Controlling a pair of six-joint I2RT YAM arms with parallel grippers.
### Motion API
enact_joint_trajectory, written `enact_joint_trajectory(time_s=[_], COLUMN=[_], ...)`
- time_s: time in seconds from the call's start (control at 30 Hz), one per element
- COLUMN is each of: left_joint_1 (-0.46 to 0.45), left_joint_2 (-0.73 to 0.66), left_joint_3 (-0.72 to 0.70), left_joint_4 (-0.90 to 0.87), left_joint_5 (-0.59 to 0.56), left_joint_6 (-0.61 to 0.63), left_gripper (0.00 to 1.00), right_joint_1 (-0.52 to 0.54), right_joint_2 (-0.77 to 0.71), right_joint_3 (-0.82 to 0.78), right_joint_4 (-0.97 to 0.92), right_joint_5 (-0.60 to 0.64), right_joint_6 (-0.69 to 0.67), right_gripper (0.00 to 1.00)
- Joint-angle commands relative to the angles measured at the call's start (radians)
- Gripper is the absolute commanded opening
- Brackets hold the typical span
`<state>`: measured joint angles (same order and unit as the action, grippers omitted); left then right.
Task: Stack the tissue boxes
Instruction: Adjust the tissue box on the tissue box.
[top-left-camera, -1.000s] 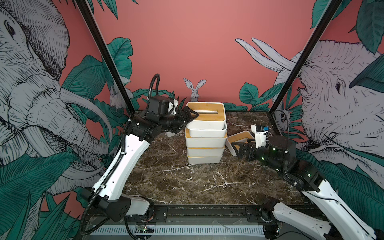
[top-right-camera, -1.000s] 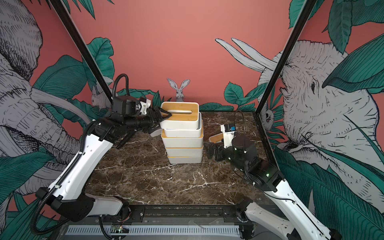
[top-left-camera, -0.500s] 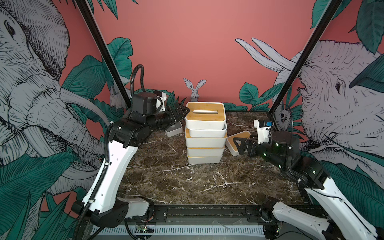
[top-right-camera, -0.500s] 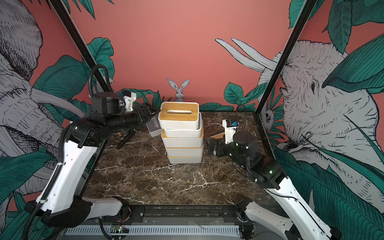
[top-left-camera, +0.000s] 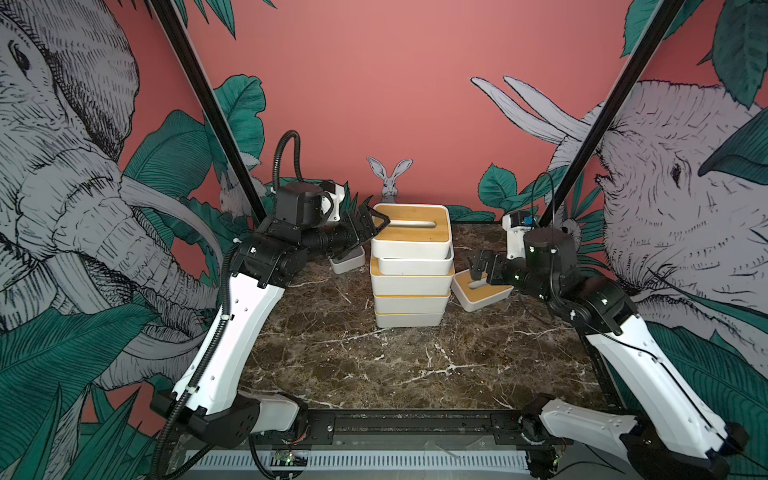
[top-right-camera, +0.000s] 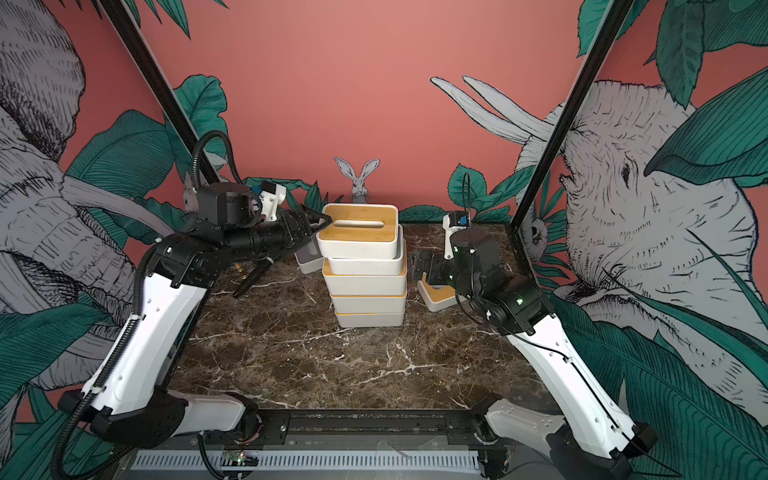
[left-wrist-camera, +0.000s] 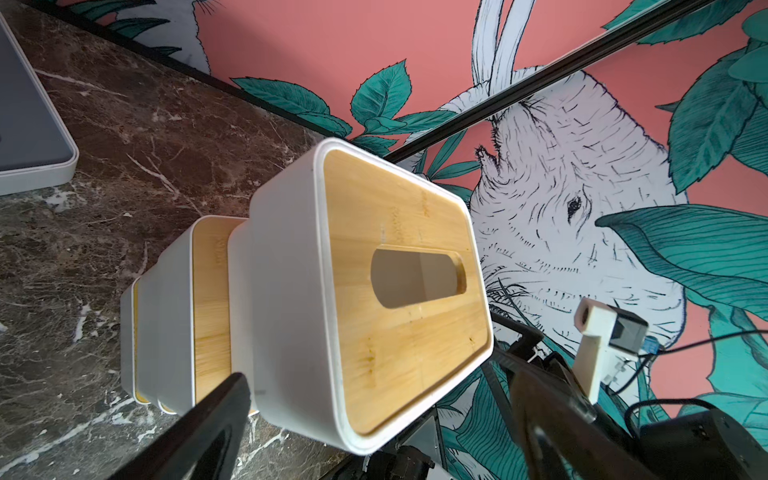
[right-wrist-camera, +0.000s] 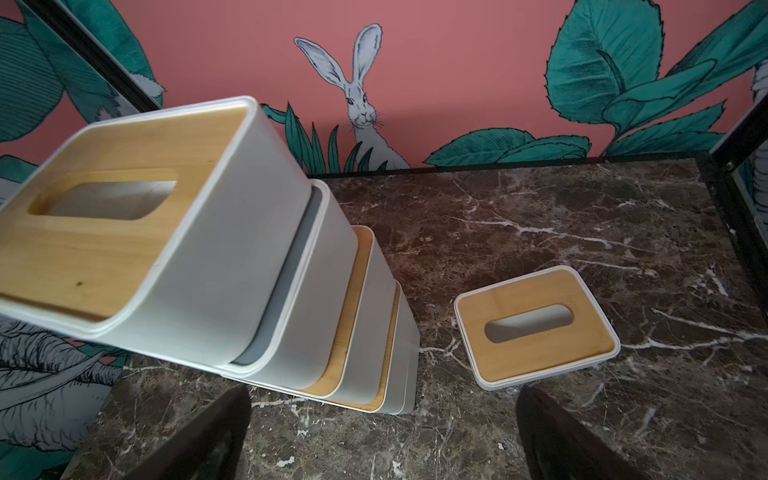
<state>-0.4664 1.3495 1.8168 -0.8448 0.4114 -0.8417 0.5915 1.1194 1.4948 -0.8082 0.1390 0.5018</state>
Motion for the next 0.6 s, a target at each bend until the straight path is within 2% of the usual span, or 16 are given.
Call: enact_joint_trajectory(time_s=[0.0,0.57], left_joint_1=[-0.009,-0.041], left_joint_2=[-0.001,0.063], left_joint_3=[0.019,0.065], left_joint_4=[0.024,0.04], left_joint_5=[0.019,0.04], left_joint_6=[-0.002,-0.014], left_gripper=[0.99,0.99], right_joint_1=[-0.024,-0.058], right_joint_2=[0.013,0.105], right_joint_3=[0.003,0.013], right_joint_4=[0.001,0.058], right_joint_5=[-0.032,-0.112], right_joint_6=[0.027,0.04], right_gripper=[0.99,0.99])
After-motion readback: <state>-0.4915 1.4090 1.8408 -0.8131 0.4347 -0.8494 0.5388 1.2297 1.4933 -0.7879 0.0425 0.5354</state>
